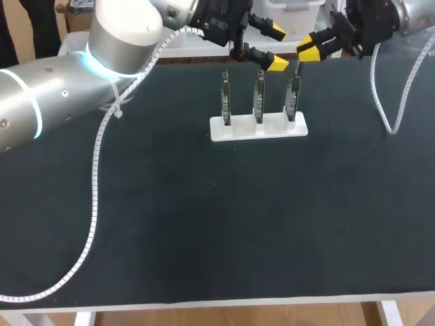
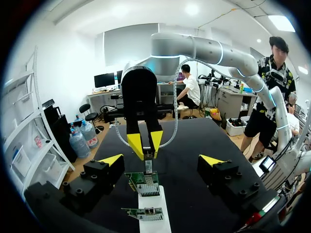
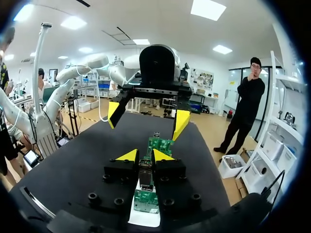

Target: Pick up the optical module with the left hand, and insert it into the network port with the right hand.

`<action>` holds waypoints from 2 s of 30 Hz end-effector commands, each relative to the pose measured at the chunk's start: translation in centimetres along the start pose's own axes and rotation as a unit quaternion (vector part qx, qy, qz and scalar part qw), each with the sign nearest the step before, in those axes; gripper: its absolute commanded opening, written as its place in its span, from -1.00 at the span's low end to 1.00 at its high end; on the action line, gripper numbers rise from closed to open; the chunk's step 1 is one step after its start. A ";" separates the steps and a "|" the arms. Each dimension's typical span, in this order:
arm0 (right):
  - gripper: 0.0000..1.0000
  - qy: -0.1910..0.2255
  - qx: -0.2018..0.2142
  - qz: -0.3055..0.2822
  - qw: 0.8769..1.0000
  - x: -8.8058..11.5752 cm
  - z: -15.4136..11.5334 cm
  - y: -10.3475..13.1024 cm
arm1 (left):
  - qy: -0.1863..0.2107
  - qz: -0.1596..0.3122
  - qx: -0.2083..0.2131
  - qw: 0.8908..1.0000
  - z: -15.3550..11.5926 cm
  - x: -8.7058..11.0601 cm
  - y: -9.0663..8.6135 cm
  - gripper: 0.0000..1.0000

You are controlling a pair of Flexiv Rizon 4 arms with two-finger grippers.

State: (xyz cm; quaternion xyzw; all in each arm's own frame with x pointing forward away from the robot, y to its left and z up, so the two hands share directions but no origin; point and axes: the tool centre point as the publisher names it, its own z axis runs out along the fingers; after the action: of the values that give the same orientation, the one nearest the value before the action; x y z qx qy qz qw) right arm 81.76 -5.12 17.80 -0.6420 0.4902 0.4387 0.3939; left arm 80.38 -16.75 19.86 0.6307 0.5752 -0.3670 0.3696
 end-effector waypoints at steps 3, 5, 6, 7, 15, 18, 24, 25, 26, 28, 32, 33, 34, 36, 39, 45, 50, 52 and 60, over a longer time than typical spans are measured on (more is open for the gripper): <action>-1.00 -0.002 -0.002 0.000 1.000 0.0 0.0 -0.3 | 0.003 -0.001 0.002 1.000 0.1 -0.1 0.2 1.00; -1.00 -0.002 -0.002 -0.002 1.000 -0.2 0.0 -0.4 | 0.003 -0.001 0.002 1.000 0.1 -0.1 0.2 1.00; -1.00 -0.003 -0.001 -0.004 1.000 -0.3 0.0 -0.4 | 0.003 -0.001 0.002 1.000 0.1 -0.1 0.2 1.00; -1.00 -0.004 -0.001 -0.006 1.000 -0.4 0.0 -0.4 | 0.003 -0.001 0.002 1.000 0.1 -0.1 0.2 1.00; -1.00 -0.003 -0.003 -0.006 1.000 -0.2 0.1 -0.4 | 0.003 -0.001 0.002 1.000 0.1 -0.1 0.2 1.00; -1.00 -0.003 -0.002 -0.001 1.000 0.1 0.1 -0.3 | 0.003 -0.001 0.002 1.000 0.1 -0.1 0.2 1.00; -1.00 -0.003 0.001 -0.001 1.000 0.1 -0.2 -0.3 | 0.003 -0.001 0.002 1.000 0.1 -0.1 0.2 1.00; -1.00 -0.003 0.001 -0.001 1.000 0.1 -0.2 -0.3 | 0.003 -0.001 0.002 1.000 0.1 -0.1 0.2 1.00; -1.00 -0.003 0.001 -0.002 1.000 0.0 -0.2 -0.3 | 0.003 -0.001 0.002 1.000 0.1 -0.1 0.2 1.00; -1.00 -0.002 0.001 -0.002 1.000 0.0 -0.2 -0.3 | 0.003 -0.001 0.002 1.000 0.1 -0.1 0.2 1.00; -1.00 -0.001 0.001 -0.002 1.000 0.0 -0.3 -0.3 | 0.003 -0.001 0.002 1.000 0.1 -0.1 0.2 1.00; -1.00 -0.001 0.001 -0.002 1.000 0.0 -0.3 -0.3 | 0.003 -0.001 0.002 1.000 0.1 -0.1 0.2 1.00; -1.00 0.000 0.000 -0.002 1.000 0.0 -0.3 -0.3 | 0.003 -0.001 0.002 1.000 0.1 -0.1 0.2 1.00; -1.00 0.001 -0.001 -0.001 1.000 0.1 -0.2 -0.3 | 0.003 -0.001 0.002 1.000 0.1 -0.1 0.2 1.00; -1.00 0.001 -0.002 0.002 1.000 0.3 -0.1 -0.3 | 0.003 -0.001 0.002 1.000 0.1 -0.1 0.2 1.00; -1.00 0.000 -0.003 0.003 1.000 0.3 0.1 -0.2 | 0.003 -0.001 0.002 1.000 0.1 -0.1 0.2 1.00; -1.00 -0.002 -0.002 -0.007 1.000 -0.3 0.1 -0.4 | 0.003 -0.001 0.002 1.000 0.1 -0.1 0.2 1.00; -1.00 -0.001 -0.003 -0.008 1.000 -0.4 0.1 -0.5 | 0.003 -0.001 0.002 1.000 0.1 -0.1 0.2 1.00; -1.00 0.002 -0.004 -0.004 1.000 0.1 0.3 -0.8 | 0.003 -0.001 0.002 1.000 0.1 -0.1 0.2 1.00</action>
State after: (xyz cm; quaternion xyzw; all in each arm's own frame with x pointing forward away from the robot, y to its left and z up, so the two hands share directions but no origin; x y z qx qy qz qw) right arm 82.01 -4.77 17.80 -0.6448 0.4886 0.4351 0.3951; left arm 80.38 -16.75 19.86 0.6308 0.5752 -0.3670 0.3697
